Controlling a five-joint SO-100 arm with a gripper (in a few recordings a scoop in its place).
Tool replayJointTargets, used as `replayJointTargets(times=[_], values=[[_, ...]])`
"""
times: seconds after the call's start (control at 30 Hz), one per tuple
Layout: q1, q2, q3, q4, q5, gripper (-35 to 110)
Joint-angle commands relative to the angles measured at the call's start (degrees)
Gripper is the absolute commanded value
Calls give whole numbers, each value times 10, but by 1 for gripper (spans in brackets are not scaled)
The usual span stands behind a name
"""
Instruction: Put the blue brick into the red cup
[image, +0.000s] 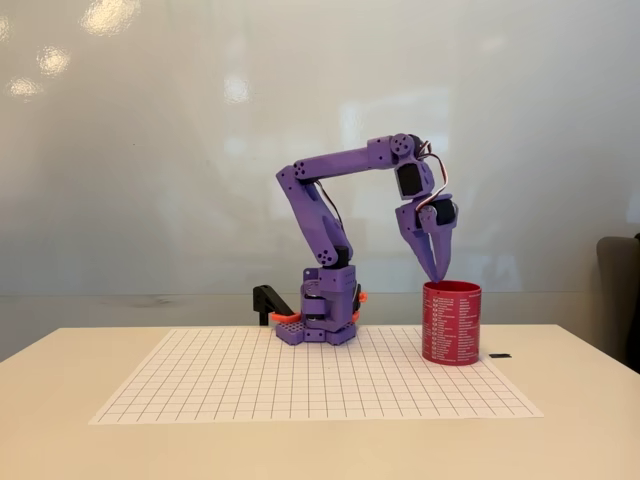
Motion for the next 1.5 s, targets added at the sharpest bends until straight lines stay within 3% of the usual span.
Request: replayJointTargets(times=[0.0, 0.23, 0.43, 0.83, 1.1, 1.47], values=[[38, 52, -3, -18, 2, 0], [308, 197, 54, -163, -20, 0], [523, 278, 43, -196, -66, 0], [746, 542, 86, -184, -122, 0], [735, 651, 221, -139, -152, 0], [606, 650, 533, -212, -169, 0]])
